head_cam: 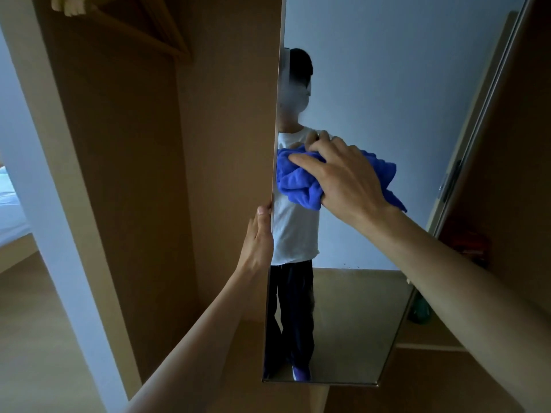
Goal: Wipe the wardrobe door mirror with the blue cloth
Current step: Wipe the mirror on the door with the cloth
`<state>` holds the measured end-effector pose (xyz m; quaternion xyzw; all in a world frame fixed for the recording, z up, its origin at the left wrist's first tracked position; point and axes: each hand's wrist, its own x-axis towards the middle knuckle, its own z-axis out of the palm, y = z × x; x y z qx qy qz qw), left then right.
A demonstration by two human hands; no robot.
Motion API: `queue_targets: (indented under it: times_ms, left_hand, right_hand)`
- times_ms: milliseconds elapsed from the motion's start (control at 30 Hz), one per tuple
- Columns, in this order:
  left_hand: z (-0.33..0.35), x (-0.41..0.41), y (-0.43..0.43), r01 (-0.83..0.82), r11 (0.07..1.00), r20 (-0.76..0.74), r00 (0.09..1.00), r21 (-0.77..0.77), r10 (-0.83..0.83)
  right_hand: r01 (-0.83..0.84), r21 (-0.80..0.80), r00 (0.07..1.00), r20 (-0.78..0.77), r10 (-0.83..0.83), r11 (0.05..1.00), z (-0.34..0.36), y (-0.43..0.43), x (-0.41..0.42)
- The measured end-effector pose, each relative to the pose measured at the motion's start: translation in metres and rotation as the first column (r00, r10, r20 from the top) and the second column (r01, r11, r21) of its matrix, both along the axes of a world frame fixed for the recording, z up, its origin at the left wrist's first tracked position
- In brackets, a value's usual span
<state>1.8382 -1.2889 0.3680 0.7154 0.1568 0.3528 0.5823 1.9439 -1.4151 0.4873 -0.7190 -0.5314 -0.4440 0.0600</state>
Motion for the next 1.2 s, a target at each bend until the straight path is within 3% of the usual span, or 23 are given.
queue_targets:
  times_ms: [167, 433, 633, 967, 1200]
  left_hand:
    - [-0.004, 0.004, -0.002, -0.029, 0.999, 0.001, 1.0, 0.017, 0.029]
    - [-0.01, 0.007, -0.003, -0.084, 0.996, 0.002, 0.996, 0.035, 0.084]
    - [-0.017, 0.007, -0.01, -0.116, 0.986, 0.016, 0.993, 0.117, 0.115]
    - [-0.02, 0.016, -0.027, -0.196, 0.977, 0.007, 0.981, 0.084, 0.196]
    - [-0.017, 0.014, -0.037, -0.256, 0.952, 0.003, 0.966, 0.166, 0.259]
  right_hand:
    - [0.01, -0.015, 1.0, 0.015, -0.01, 1.0, -0.036, 0.001, 0.0]
    - [-0.034, -0.154, 0.989, -0.146, 0.012, 0.988, -0.115, -0.006, -0.011]
    - [-0.07, -0.13, 0.988, -0.144, 0.051, 0.989, -0.098, -0.009, -0.004]
    - [-0.003, 0.009, 0.999, -0.032, 0.003, 1.0, -0.018, -0.036, 0.03]
    - [-0.029, -0.017, 1.0, 0.002, 0.029, 0.999, -0.051, -0.046, 0.043]
